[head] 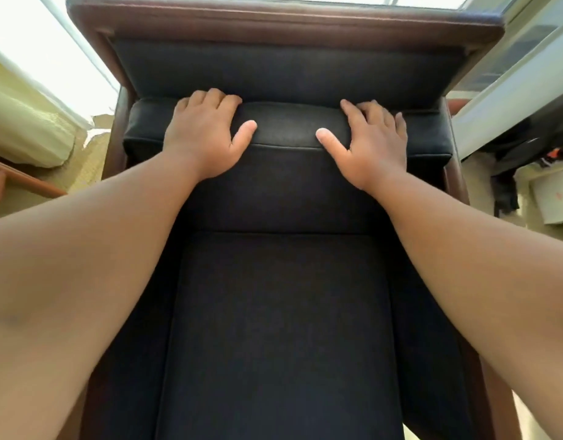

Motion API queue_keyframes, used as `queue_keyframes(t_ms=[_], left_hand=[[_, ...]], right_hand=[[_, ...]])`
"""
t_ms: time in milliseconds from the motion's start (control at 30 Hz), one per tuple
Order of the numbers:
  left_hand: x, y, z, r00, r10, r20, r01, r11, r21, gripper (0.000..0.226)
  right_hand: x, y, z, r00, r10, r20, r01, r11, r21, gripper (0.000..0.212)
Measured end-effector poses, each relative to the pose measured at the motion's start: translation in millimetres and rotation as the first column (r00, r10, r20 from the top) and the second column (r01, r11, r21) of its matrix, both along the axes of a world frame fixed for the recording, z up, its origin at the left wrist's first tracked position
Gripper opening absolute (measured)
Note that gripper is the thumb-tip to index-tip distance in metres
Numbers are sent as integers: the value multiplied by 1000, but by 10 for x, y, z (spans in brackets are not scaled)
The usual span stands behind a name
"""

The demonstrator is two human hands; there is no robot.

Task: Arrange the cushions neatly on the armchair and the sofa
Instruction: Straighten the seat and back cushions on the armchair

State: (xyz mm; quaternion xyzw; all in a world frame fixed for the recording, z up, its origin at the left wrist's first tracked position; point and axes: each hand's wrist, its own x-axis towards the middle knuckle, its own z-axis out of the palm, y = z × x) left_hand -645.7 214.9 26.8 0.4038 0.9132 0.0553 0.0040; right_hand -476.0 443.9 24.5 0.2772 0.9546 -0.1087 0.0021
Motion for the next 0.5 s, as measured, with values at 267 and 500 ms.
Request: queue_keyframes(t_ms=[267, 500], left_hand=[[-7, 16, 133, 990, -16, 137, 32, 992, -120, 107], [-14, 189, 384, 973, -12, 229, 126, 862, -491, 132]], right_hand=[[22, 38, 130, 990, 95, 109, -87, 994, -72, 110], [3, 28, 305, 921, 213, 326, -226, 974, 3, 135]])
